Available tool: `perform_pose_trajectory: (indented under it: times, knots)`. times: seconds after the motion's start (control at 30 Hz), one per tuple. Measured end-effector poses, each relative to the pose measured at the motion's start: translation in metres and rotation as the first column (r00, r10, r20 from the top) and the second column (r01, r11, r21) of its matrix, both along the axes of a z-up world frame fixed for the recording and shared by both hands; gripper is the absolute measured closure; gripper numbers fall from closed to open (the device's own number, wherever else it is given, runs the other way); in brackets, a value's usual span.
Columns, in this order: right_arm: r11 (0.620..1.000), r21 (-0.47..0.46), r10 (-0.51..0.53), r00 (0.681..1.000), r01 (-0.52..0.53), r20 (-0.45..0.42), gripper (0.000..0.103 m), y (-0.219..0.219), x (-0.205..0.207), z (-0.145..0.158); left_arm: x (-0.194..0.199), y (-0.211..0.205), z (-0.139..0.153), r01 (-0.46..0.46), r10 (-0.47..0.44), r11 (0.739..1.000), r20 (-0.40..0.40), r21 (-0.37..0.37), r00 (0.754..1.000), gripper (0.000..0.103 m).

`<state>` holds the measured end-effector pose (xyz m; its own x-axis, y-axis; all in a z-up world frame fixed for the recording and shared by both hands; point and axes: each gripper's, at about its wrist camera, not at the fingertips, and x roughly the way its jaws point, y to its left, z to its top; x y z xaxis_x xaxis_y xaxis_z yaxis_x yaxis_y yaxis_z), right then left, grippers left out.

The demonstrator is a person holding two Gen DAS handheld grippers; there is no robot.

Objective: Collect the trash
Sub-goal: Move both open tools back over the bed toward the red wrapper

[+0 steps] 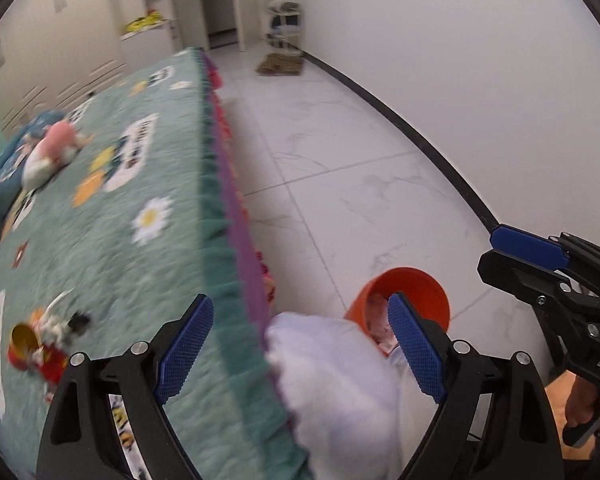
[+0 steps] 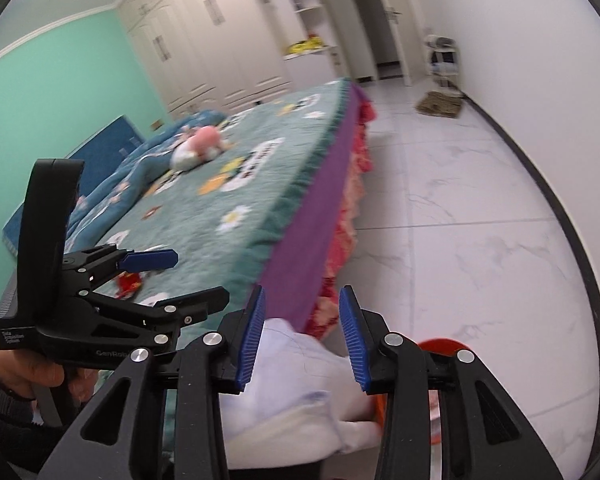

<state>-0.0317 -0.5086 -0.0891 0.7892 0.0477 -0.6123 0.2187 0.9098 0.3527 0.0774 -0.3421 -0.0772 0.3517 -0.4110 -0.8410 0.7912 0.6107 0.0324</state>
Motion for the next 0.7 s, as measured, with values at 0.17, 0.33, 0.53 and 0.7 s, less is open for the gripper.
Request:
perform_pose_trajectory:
  times: [0.17, 0.33, 0.53, 0.7]
  knots:
    - [0.992, -0.028, 0.123, 0.992, -0.123, 0.012, 0.064, 0.048, 0.029, 0.017, 0.011, 0.047, 0.015, -0.098, 0.098, 0.995, 0.048, -0.015, 0.994, 0.015]
    - [0.971, -0.056, 0.232, 0.973, -0.231, 0.018, 0.058, 0.092, 0.057, 0.027, 0.026, 0.094, 0.024, -0.185, 0.187, 0.982, 0.065, -0.027, 0.98, 0.015]
    - [0.935, -0.066, 0.35, 0.937, -0.349, 0.004, 0.058, 0.147, 0.105, 0.032, 0.048, 0.153, 0.027, -0.32, 0.322, 0.946, 0.056, -0.045, 0.945, 0.015]
    - [0.901, -0.068, 0.427, 0.904, -0.428, -0.019, 0.058, 0.187, 0.144, 0.028, 0.072, 0.196, 0.025, -0.414, 0.416, 0.909, 0.04, -0.043, 0.909, 0.015]
